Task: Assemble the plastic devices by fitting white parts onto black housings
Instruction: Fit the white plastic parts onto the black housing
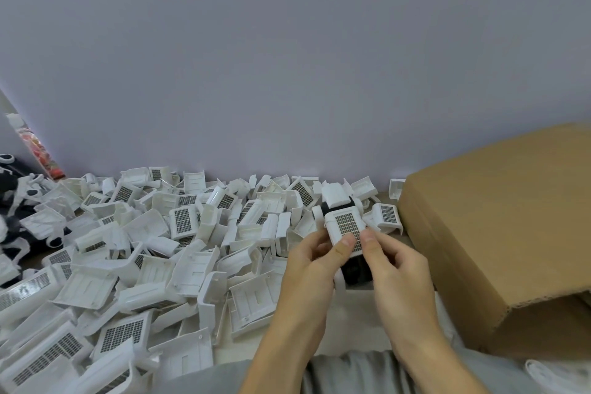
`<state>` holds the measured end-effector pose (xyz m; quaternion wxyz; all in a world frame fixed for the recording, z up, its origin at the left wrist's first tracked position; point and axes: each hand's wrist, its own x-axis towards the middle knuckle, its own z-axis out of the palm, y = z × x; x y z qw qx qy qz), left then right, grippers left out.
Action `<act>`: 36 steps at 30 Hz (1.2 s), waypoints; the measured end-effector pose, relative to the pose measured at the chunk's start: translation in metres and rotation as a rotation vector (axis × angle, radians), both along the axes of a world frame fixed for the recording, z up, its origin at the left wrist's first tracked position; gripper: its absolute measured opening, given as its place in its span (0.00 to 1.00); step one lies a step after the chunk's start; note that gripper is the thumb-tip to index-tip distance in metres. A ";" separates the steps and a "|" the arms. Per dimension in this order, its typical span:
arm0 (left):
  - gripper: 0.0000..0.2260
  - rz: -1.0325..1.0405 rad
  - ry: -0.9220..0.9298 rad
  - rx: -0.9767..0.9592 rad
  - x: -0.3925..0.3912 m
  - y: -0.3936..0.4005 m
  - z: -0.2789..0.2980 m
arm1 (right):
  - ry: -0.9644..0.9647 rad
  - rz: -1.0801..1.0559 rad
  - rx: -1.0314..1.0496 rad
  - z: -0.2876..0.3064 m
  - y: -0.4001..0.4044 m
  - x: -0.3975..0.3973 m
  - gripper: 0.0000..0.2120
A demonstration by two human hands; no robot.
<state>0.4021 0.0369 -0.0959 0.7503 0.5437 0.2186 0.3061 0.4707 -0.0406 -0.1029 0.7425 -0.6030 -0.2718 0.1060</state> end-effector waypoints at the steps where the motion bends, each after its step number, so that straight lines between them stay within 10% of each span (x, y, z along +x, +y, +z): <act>1: 0.10 -0.007 0.012 0.026 0.000 -0.001 0.000 | 0.009 -0.018 0.007 0.000 0.000 0.001 0.11; 16: 0.09 0.090 0.124 0.189 -0.005 0.001 0.002 | -0.059 -0.001 0.017 0.003 -0.001 0.002 0.15; 27: 0.12 0.085 -0.036 -0.184 -0.008 0.002 0.008 | -0.101 -0.051 -0.013 0.004 -0.001 -0.004 0.04; 36: 0.21 0.211 -0.022 -0.212 -0.008 0.003 0.008 | -0.312 0.041 -0.235 0.000 -0.003 -0.008 0.26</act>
